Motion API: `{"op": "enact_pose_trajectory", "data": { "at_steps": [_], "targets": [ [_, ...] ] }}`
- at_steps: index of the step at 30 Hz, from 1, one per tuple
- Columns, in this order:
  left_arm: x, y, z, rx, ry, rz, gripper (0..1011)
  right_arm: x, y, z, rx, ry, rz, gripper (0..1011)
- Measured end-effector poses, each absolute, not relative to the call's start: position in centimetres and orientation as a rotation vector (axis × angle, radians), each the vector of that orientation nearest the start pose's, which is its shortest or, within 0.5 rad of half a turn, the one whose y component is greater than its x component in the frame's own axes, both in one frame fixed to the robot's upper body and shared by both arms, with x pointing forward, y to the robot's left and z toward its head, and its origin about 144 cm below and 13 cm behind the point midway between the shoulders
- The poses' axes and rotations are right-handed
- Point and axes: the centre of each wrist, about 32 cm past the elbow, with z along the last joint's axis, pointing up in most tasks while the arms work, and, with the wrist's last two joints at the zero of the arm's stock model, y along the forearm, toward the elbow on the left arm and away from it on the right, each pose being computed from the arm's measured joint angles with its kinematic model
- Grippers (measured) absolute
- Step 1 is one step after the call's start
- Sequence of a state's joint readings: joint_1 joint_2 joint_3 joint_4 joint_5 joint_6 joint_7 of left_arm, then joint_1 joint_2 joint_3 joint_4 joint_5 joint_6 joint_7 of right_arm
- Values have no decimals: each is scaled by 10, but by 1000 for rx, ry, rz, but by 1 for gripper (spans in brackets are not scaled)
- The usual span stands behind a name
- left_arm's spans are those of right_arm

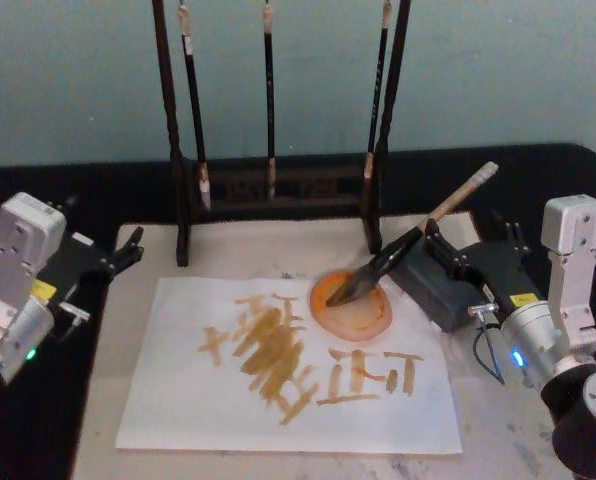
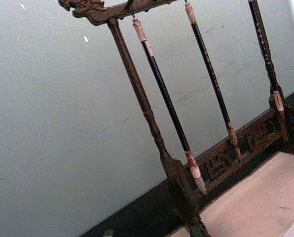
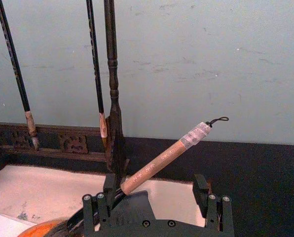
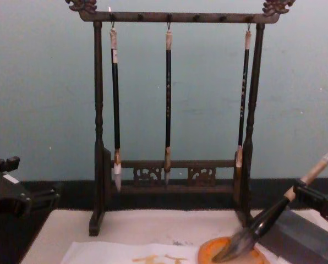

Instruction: Pick up the brush from the inkstone, write on the paper, then place the brush back to its original position.

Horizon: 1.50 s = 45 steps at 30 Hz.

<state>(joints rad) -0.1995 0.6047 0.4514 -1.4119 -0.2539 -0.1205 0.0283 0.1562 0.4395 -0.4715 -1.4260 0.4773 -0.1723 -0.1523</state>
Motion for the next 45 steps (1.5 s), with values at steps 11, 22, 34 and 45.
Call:
{"op": "enact_pose_trajectory", "data": {
  "at_steps": [11, 22, 34, 45],
  "targets": [
    [489, 310, 1140, 304, -285, 1248, 1010, 474, -241, 1118, -3, 13, -1365, 1000],
    [489, 310, 1140, 304, -285, 1248, 1010, 474, -241, 1118, -2, 14, -1365, 1000],
    [489, 310, 1140, 304, -285, 1248, 1010, 474, -241, 1118, -1, 15, -1364, 1000],
    [489, 310, 1140, 304, -285, 1248, 1010, 474, -241, 1118, -1, 16, -1364, 1000]
  ]
}}
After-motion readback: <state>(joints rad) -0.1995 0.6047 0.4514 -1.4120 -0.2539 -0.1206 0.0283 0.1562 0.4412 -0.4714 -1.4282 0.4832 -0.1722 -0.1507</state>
